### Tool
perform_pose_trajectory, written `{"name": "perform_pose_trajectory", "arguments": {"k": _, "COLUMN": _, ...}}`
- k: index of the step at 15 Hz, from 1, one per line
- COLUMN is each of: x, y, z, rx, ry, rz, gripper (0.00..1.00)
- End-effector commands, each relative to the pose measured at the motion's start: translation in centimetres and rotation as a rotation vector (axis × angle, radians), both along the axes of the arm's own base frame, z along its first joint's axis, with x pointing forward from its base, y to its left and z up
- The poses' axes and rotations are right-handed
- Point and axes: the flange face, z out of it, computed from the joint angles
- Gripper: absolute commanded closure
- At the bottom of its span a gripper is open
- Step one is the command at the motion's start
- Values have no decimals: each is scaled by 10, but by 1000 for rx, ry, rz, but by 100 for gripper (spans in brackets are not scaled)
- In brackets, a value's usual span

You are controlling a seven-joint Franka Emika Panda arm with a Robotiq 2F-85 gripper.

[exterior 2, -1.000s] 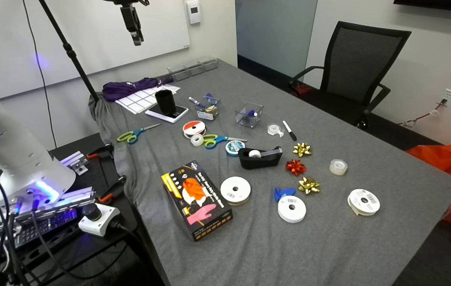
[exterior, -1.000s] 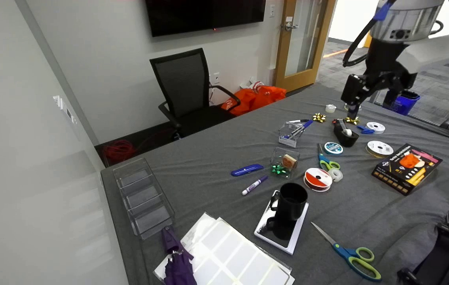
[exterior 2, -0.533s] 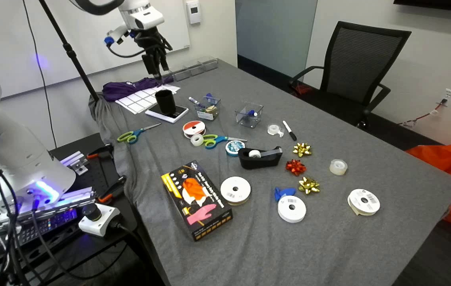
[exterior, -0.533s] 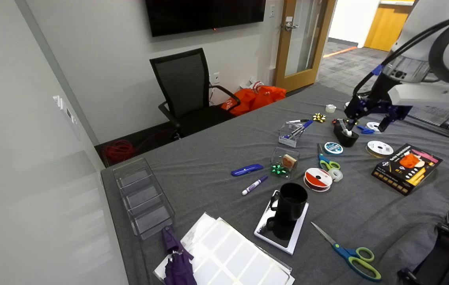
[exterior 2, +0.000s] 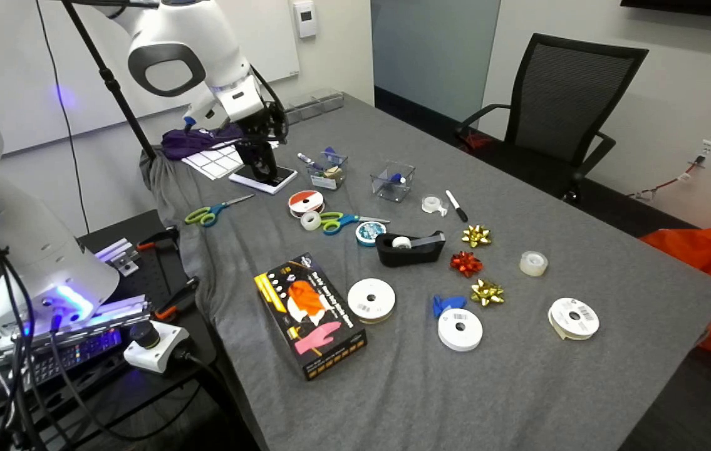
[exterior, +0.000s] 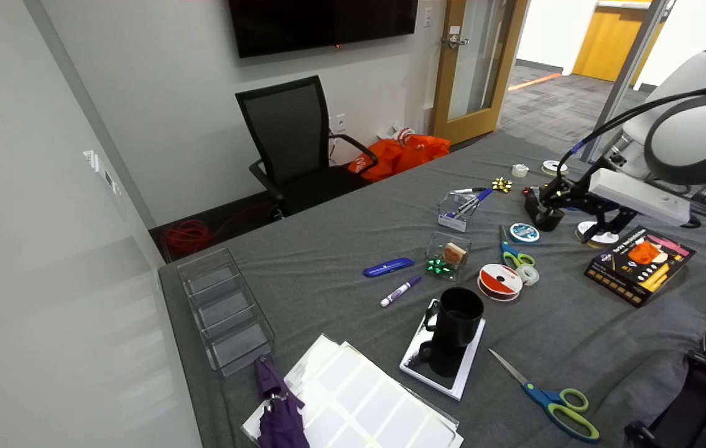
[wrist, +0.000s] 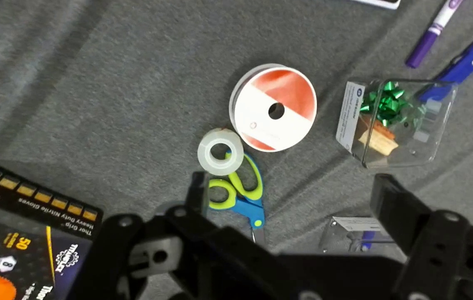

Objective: Put the clear masking tape into the clear case on the left

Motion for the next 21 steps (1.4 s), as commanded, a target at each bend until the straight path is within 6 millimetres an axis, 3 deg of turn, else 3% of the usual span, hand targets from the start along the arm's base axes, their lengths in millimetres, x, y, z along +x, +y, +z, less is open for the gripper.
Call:
{"name": "perform_pose_trajectory", "arguments": {"k": 1, "x": 17, "y": -3, "z": -40, "rx": -9, "ry": -5, "rz": -123, "gripper": 0}}
{"name": "perform_pose_trajectory", "arguments": {"k": 6, "x": 23, "y": -8, "z": -89, "rx": -65, "ry": 114, "rz": -247, "gripper": 0}}
{"name": "perform_pose_trajectory", "arguments": {"k": 8, "x": 16, "y": -6, "z": -86, "rx": -53, "ry": 103, "rz": -232, "gripper": 0}}
{"name": "perform_pose_trajectory", "arguments": {"k": 14, "x": 23, "y": -6, "z": -91, "rx": -54, "ry": 123, "rz": -243, "gripper": 0}}
{"name": "perform_pose_trajectory", "arguments": {"k": 21, "x": 44, "y": -25, "z": -101, "rx": 62, "ry": -32, "rz": -452, "gripper": 0}}
